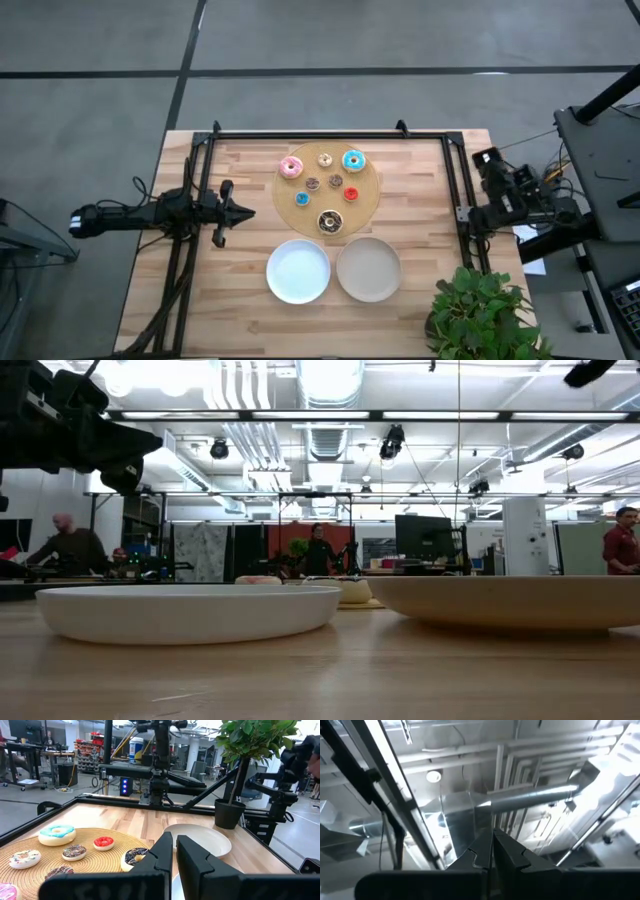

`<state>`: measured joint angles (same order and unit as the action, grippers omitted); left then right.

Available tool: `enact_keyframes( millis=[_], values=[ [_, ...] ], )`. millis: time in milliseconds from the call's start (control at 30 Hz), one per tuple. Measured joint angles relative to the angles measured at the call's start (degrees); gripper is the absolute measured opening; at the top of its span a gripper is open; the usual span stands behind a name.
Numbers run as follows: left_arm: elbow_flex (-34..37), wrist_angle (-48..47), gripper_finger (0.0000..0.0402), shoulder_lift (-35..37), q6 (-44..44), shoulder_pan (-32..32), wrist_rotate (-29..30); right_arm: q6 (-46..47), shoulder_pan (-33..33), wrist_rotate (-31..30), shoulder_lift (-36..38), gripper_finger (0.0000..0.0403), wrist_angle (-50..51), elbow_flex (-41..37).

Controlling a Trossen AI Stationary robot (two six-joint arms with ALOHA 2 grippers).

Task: Pick & Place donuts
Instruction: Put the big blue donut on the brown plate

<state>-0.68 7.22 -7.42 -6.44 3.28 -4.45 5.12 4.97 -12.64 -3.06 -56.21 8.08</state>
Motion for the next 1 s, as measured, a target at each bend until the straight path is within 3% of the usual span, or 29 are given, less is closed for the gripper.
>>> enact_keyframes(
  millis=[333, 1000],
  values=[
    [0.0, 0.0, 0.0, 0.0, 0.0, 0.0, 0.0, -5.6, 0.0, -0.2, -11.6, 0.0009, 5.2, 16.1],
    [0.0, 0.0, 0.0, 0.0, 0.0, 0.0, 0.0, -6.9, 0.0, -1.0, -36.4, 0.0009, 47.5, 50.7]
  ],
)
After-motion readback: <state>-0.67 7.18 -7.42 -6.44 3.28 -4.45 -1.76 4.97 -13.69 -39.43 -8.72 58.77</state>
